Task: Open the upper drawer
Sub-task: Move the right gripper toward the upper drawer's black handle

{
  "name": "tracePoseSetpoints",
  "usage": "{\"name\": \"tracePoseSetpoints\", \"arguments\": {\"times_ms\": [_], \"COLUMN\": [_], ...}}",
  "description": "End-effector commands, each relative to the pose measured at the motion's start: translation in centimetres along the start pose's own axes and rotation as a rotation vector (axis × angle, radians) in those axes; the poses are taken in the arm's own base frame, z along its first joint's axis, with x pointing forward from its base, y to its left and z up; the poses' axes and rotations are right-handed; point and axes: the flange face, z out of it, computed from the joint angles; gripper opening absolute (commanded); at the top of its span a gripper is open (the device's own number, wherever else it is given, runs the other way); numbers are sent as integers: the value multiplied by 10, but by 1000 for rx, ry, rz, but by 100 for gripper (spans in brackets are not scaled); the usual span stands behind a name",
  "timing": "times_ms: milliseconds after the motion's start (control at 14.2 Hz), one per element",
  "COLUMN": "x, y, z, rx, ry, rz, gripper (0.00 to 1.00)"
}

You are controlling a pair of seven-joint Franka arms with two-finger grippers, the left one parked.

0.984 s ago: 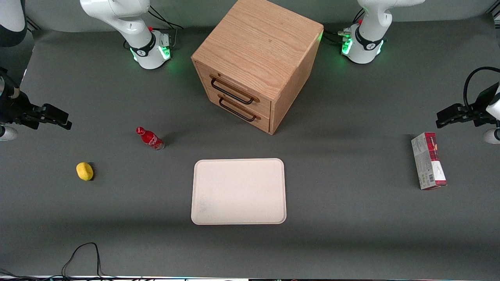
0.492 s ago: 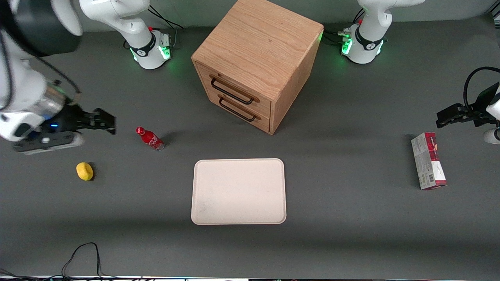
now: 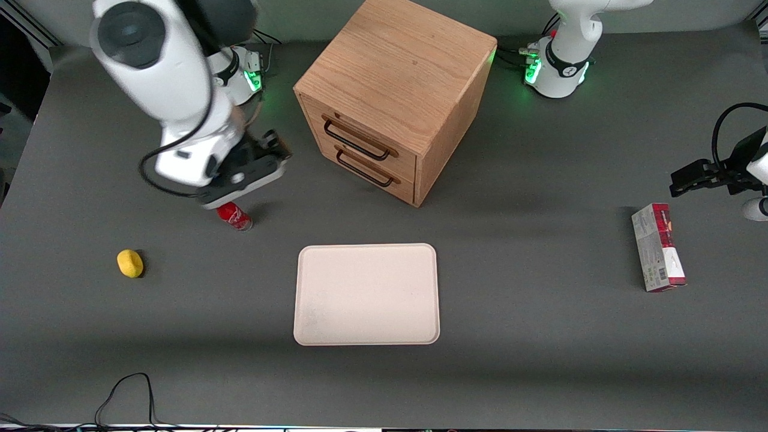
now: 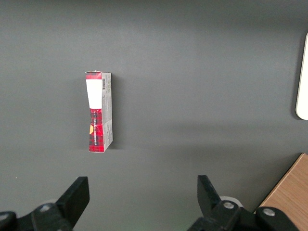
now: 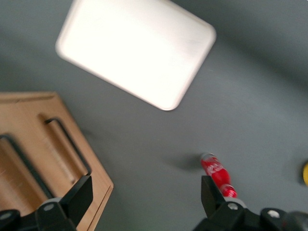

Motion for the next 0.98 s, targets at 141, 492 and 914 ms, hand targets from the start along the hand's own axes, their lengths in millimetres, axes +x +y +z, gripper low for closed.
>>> {"name": "tracePoseSetpoints", "arguments": {"times_ms": [141,492,914], "x": [4,3,4], "y": [-69,-111,-123], "z": [8,25,38], "rx": [-6,-5,47], "ry": [-18,8,7], "rz": [-237,-461,-477], "gripper": [100,100,100]}}
